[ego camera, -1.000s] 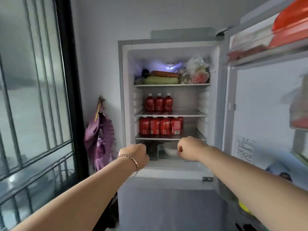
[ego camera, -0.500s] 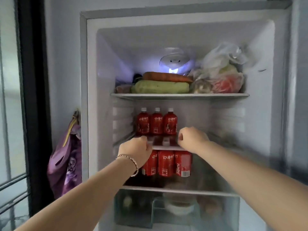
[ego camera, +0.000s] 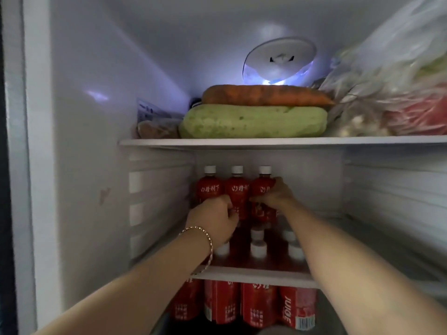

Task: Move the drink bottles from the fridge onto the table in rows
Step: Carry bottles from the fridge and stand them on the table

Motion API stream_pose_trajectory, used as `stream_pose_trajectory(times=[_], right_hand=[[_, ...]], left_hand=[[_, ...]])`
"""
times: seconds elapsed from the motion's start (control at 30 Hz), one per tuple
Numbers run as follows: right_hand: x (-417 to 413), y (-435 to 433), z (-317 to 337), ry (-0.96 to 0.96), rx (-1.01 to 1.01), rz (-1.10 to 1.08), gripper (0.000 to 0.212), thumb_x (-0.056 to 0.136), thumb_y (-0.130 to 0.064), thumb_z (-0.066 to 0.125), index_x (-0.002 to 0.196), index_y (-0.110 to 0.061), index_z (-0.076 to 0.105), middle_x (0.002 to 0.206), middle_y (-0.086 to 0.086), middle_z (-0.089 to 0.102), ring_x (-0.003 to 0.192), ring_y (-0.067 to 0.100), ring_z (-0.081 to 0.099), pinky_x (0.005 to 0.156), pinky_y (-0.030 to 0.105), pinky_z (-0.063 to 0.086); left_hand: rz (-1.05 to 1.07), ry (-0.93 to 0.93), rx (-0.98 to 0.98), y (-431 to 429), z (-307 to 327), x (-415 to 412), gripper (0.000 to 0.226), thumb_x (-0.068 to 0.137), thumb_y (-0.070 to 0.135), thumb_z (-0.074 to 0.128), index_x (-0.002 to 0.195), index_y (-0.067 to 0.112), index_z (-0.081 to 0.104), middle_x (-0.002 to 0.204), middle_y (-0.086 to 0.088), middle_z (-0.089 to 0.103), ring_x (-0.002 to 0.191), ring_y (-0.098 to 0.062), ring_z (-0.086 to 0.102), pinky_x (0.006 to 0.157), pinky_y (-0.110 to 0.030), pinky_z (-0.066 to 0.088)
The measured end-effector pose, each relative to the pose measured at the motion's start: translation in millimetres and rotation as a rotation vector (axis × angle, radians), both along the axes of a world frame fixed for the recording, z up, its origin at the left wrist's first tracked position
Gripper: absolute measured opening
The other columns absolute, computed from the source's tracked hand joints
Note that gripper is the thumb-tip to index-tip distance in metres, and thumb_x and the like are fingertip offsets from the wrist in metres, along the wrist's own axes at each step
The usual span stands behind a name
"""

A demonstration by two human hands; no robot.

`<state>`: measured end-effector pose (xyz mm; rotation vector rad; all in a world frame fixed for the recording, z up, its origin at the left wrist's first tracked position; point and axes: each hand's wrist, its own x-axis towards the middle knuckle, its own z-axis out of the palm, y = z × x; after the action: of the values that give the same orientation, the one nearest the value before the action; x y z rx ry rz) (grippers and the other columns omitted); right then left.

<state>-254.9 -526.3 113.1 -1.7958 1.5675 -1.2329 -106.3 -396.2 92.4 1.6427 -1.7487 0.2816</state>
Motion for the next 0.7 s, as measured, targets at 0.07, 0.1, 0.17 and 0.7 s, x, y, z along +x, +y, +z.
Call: stream_pose_trajectory(times=[0.07, 0.1, 0.17, 0.7], right_hand=[[-3.6, 3.5, 4.5, 0.083, 0.025, 0.007, 0.092, 0.057, -0.028, 0.089, 0.132, -0.007, 0.038, 0.131, 0.013, 0.053, 0.119, 0.028, 0.053, 0.098, 0.036, 0.046], [-4.8, 9.0, 7.1, 0.141, 0.021, 0.03, 0.092, 0.056, -0.028, 0.088, 0.131, -0.008, 0.041, 0.129, 0.012, 0.055, 0.118, 0.028, 0.054, 0.098, 0.037, 0.047], [-3.5, 27.5, 9.3, 0.211, -0.049, 0.095, 0.086, 0.054, -0.029, 0.088, 0.127, -0.01, 0.047, 0.123, 0.009, 0.059, 0.112, 0.024, 0.058, 0.095, 0.037, 0.049], [34.8, 83.5, 3.9, 0.746, -0.358, 0.344, 0.084, 0.077, -0.024, 0.072, 0.146, -0.017, 0.025, 0.151, 0.009, 0.024, 0.138, 0.028, 0.026, 0.111, 0.029, 0.027]], left_hand=[[-0.063, 0.09, -0.002, -10.7, 1.6, 0.9, 0.024, 0.084, 0.03, 0.054, 0.105, 0.019, 0.058, 0.105, -0.005, 0.065, 0.094, -0.023, 0.061, 0.081, -0.032, 0.05], [-0.099, 0.146, -0.014, -15.0, 3.3, 1.3, 0.032, 0.084, 0.032, 0.055, 0.113, 0.018, 0.055, 0.111, -0.007, 0.062, 0.097, -0.023, 0.06, 0.084, -0.034, 0.049], [-0.158, 0.245, -0.054, -19.2, 8.8, 0.6, 0.049, 0.084, 0.043, 0.054, 0.127, 0.022, 0.044, 0.126, -0.006, 0.052, 0.108, -0.023, 0.055, 0.091, -0.036, 0.047], [0.179, -0.052, -0.317, 37.9, 40.1, 17.0, 0.03, 0.085, 0.032, 0.055, 0.097, 0.005, 0.055, 0.106, -0.017, 0.057, 0.093, -0.036, 0.059, 0.076, -0.037, 0.046]])
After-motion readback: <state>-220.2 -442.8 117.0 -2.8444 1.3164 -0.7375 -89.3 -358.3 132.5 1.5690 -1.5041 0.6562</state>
